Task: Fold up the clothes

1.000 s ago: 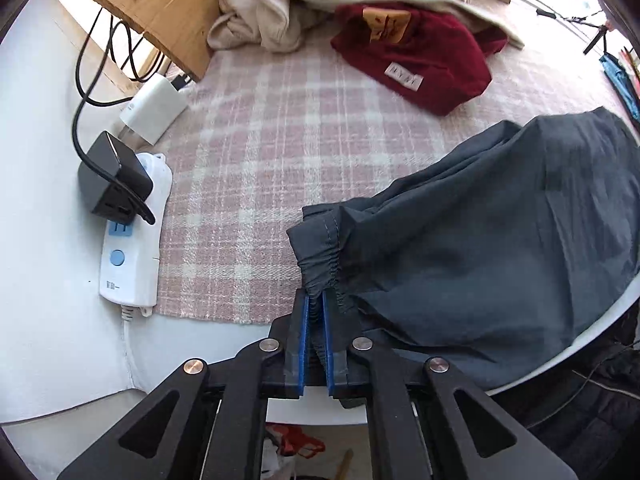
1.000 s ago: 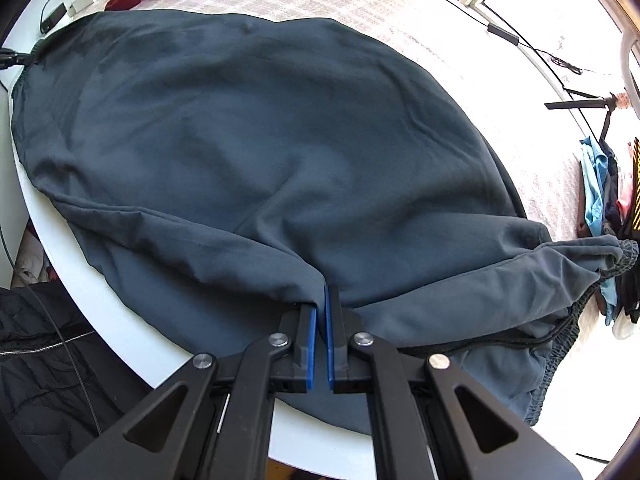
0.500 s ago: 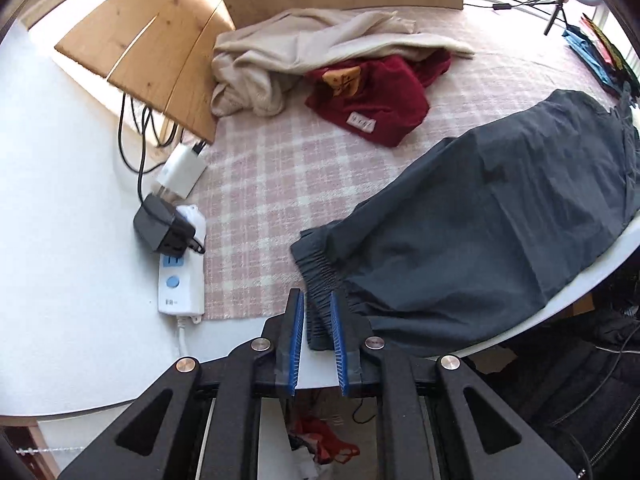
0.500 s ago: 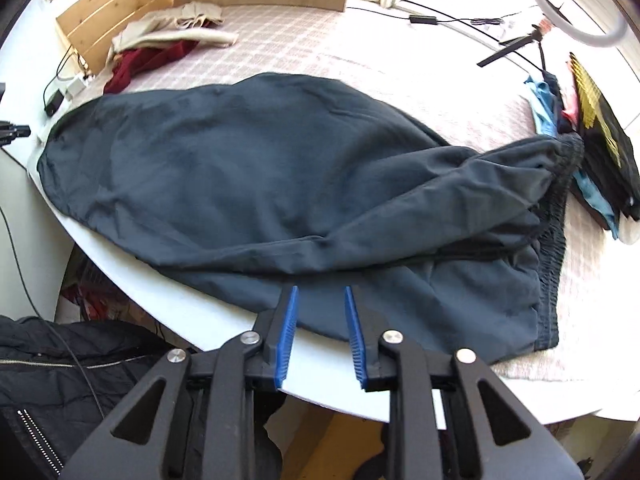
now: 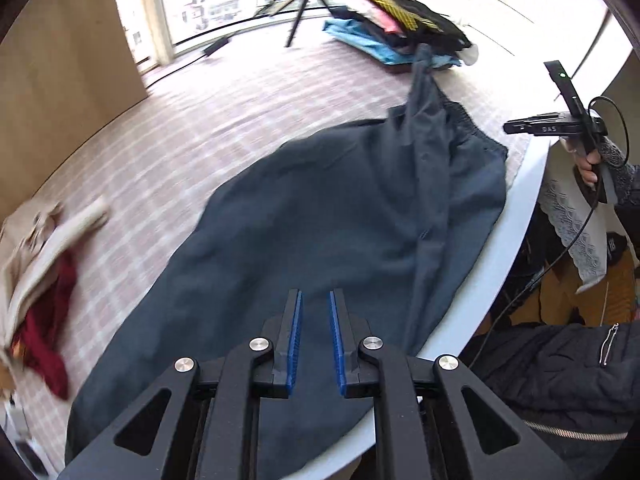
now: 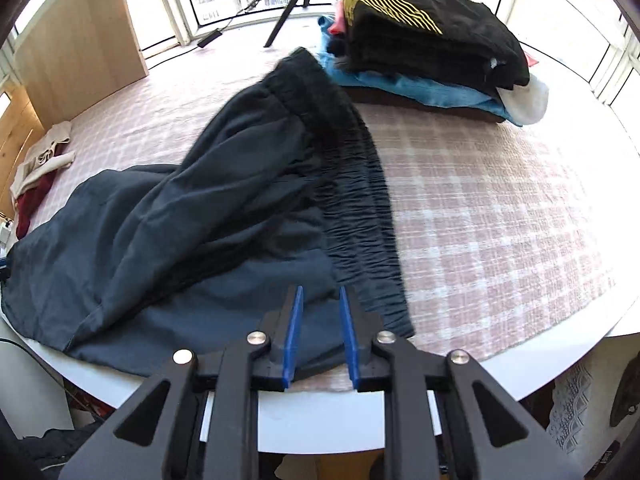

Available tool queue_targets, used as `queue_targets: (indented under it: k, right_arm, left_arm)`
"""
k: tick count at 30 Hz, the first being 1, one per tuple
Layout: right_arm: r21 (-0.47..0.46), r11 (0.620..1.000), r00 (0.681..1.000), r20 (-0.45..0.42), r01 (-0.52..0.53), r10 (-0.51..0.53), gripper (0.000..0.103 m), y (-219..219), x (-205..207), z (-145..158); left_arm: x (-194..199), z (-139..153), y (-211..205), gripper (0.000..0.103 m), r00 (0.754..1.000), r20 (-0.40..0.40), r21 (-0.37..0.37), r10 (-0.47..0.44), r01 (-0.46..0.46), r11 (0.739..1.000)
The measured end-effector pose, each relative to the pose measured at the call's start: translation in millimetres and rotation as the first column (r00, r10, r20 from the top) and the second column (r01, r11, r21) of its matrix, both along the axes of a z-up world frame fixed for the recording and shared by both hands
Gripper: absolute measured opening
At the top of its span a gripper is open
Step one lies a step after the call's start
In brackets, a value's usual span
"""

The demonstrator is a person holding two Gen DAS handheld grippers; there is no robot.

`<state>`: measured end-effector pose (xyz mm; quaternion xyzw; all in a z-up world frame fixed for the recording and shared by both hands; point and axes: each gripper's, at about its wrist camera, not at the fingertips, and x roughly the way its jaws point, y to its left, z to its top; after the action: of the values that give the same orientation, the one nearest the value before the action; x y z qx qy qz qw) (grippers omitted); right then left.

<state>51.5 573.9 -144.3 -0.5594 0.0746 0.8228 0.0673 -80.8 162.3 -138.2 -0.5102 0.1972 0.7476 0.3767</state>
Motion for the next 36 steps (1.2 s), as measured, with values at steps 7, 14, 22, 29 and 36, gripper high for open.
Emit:
queue_targets:
  k: [7, 14, 22, 29, 36]
  right_arm:
    - [-0.031, 0.999, 0.997, 0.067, -0.039, 0.041, 0.022, 36.2, -8.7, -40.5]
    - [-0.095, 0.994, 0.996, 0.068, -0.044, 0.051, 0.040, 59.5, -0.2, -65.5]
    - [-0.152, 0.984, 0.994, 0.056, -0.089, 0.099, 0.028, 61.8, 4.1, -65.3]
    - [-0.208, 0.977, 0.999, -0.024, 0.043, -0.049, 0.029, 107.9, 33.0, -32.2]
    - [-0.273, 0.961, 0.998, -0.029, 0.049, -0.059, 0.043, 117.1, 13.0, -21.2]
  left_arm:
    - [-46.0, -4.1, 185.2, 0.029, 0.987, -0.026, -0.024, -0.159, 0.158, 0.987]
    - [-70.8, -42.0, 303.0, 0.038, 0.965, -0.019, -0.114, -0.262, 0.258, 0.959]
    - [-48.4, -32.3, 325.3, 0.005, 0.937, 0.108, 0.010, -0.331, 0.332, 0.943]
    - [53.9, -43.0, 328.8, 0.011, 0.831, 0.216, 0.075, -0.513, 0.510, 0.857]
    - [64.3, -26.7, 243.4, 0.021, 0.903, 0.101, -0.028, -0.418, 0.423, 0.906]
